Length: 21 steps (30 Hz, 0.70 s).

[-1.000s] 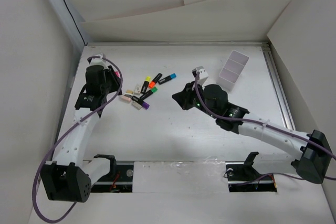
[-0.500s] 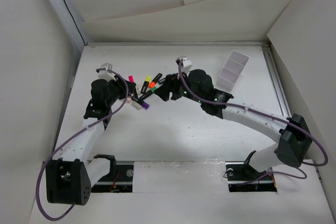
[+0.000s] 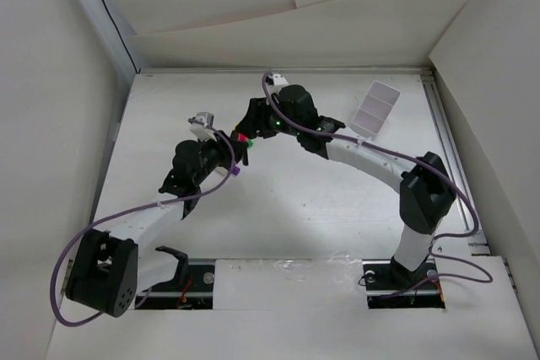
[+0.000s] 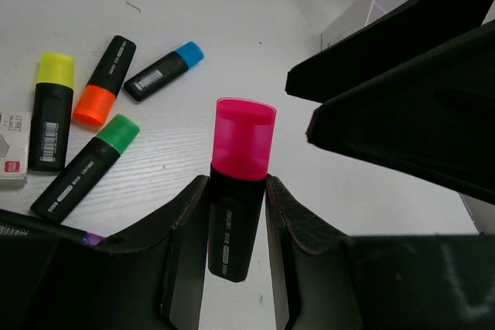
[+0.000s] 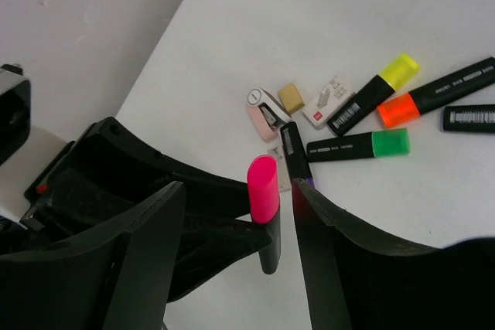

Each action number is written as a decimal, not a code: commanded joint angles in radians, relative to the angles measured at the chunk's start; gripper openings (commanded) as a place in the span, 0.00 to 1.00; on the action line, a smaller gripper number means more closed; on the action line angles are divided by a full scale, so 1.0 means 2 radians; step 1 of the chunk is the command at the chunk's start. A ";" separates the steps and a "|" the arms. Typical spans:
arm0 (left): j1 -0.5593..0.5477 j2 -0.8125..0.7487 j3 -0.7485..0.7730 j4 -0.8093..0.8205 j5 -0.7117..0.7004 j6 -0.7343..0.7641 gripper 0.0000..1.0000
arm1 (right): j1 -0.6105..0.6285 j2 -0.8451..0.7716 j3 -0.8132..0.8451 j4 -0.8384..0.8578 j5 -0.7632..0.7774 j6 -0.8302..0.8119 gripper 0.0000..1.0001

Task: Sort the stationery into containers
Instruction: Place the pen in the storage box.

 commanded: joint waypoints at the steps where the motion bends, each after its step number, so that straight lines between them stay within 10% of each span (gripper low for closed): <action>1: -0.010 0.008 0.021 0.040 -0.024 0.024 0.09 | 0.006 -0.001 0.026 -0.006 0.033 0.001 0.63; 21: -0.010 0.015 0.021 0.069 0.038 0.044 0.11 | 0.006 0.036 0.042 -0.047 0.036 0.006 0.60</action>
